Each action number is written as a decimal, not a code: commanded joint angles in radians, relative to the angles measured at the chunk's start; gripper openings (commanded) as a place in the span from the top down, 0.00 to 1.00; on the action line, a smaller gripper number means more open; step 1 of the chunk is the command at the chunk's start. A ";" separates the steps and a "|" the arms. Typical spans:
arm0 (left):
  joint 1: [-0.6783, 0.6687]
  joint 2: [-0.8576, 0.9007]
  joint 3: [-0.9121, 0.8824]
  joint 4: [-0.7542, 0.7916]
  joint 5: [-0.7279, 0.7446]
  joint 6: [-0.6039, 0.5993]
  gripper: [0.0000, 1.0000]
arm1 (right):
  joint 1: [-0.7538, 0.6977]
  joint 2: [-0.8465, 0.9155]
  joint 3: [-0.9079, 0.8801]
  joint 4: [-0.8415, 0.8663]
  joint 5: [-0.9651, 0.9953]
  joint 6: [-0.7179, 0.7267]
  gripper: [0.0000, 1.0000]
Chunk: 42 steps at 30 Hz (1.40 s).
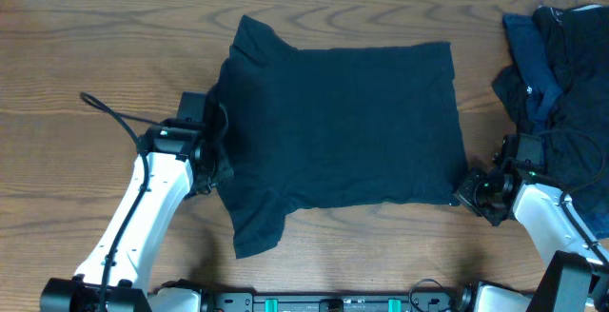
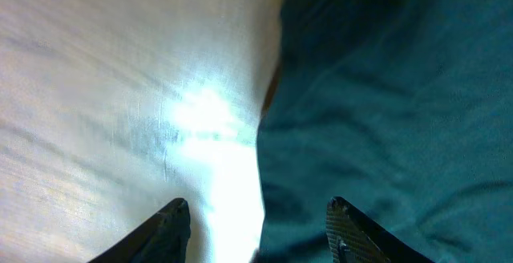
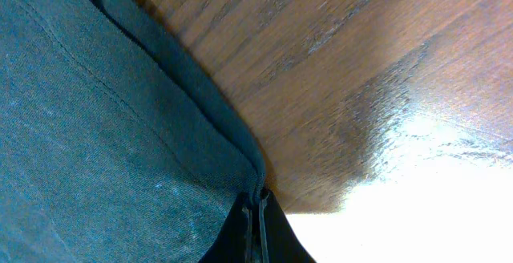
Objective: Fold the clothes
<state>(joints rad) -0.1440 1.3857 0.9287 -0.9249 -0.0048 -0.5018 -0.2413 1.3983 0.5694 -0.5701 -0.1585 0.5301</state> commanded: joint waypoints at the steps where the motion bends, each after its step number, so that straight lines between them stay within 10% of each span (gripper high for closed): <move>1: 0.000 0.000 -0.050 -0.034 0.109 -0.028 0.45 | -0.007 0.029 -0.027 0.002 0.012 -0.004 0.99; 42: -0.190 0.000 -0.341 0.172 0.277 -0.136 0.27 | -0.007 0.029 -0.027 0.002 -0.004 -0.005 0.99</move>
<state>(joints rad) -0.3305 1.3857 0.5903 -0.7528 0.2592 -0.6319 -0.2413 1.3987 0.5694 -0.5667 -0.1650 0.5301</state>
